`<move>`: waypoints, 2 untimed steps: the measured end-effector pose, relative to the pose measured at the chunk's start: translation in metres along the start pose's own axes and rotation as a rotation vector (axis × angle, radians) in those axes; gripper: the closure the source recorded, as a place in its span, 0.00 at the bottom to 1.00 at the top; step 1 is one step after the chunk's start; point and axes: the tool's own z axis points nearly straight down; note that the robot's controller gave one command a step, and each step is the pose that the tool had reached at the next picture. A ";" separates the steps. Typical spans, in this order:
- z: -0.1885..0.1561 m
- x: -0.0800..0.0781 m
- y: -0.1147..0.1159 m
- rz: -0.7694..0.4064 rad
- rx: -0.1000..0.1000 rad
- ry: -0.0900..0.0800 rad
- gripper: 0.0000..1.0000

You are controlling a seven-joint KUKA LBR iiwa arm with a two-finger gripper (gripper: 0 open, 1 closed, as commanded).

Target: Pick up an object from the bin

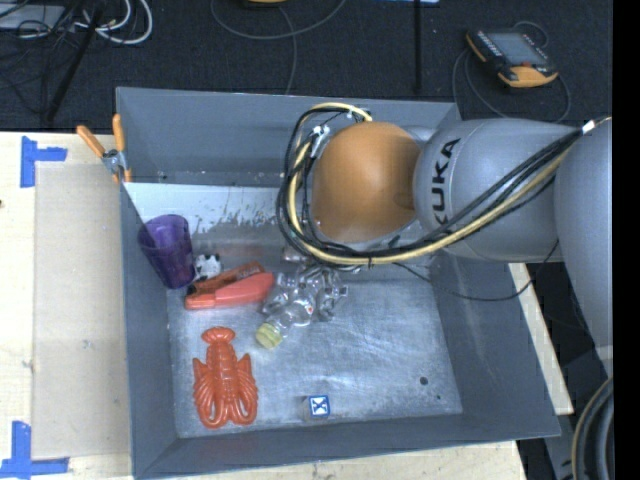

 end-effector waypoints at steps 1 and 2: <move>-0.047 0.010 0.007 0.011 -0.010 0.006 1.00; -0.101 0.005 0.002 0.024 -0.006 0.006 1.00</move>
Offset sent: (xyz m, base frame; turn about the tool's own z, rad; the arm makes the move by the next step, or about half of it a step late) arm -0.0013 -0.0049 0.1136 0.0300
